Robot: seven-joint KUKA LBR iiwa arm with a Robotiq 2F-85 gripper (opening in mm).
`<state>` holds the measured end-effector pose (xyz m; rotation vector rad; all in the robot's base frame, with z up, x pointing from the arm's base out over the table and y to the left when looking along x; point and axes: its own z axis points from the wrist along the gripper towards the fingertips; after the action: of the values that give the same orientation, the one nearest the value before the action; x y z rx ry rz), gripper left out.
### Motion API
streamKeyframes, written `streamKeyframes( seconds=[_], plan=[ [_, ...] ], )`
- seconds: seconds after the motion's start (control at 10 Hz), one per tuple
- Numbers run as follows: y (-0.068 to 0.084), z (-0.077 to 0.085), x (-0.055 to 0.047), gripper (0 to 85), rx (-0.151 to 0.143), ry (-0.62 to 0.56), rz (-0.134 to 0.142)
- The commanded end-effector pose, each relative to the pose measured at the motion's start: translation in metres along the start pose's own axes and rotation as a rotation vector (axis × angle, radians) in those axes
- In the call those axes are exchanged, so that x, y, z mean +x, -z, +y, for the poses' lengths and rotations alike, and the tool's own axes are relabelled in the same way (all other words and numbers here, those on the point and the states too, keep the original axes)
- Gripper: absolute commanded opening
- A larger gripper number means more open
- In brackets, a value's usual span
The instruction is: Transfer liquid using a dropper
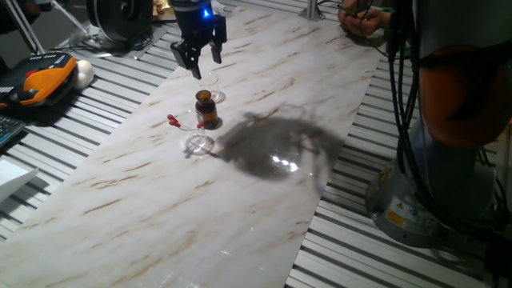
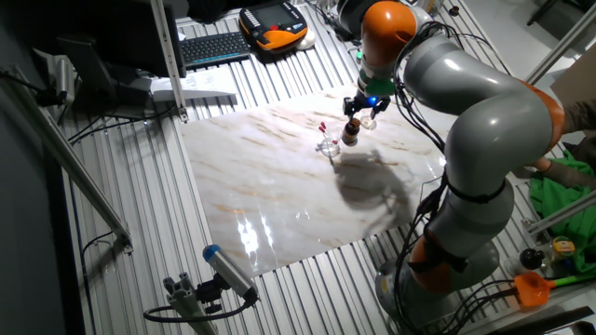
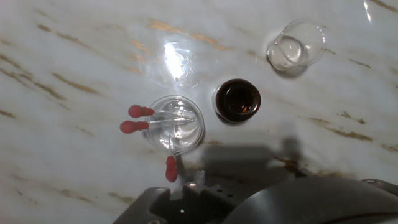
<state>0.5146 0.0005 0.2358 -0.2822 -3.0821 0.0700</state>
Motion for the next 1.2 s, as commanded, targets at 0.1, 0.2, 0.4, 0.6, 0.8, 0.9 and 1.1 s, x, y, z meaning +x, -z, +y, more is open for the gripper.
streamKeyframes(
  seconds=[0.1, 0.2, 0.4, 0.6, 0.8, 0.9, 1.1],
  plan=[
    [0.0000, 0.0001, -0.0001, 0.0, -0.023, 0.135, 0.036],
    [0.0000, 0.0001, -0.0001, 0.0, 0.000, 0.179, 0.054],
    [0.0000, 0.0001, -0.0001, 0.0, 0.018, 0.219, 0.048],
    [0.0000, 0.0001, -0.0001, 0.0, 0.036, 0.244, 0.023],
    [0.0000, 0.0001, -0.0001, 0.0, 0.023, 0.230, 0.017],
    [0.0000, 0.0001, -0.0001, 0.0, 0.031, 0.226, 0.009],
    [0.0000, 0.0001, -0.0001, 0.0, 0.032, 0.234, 0.009]
  ],
)
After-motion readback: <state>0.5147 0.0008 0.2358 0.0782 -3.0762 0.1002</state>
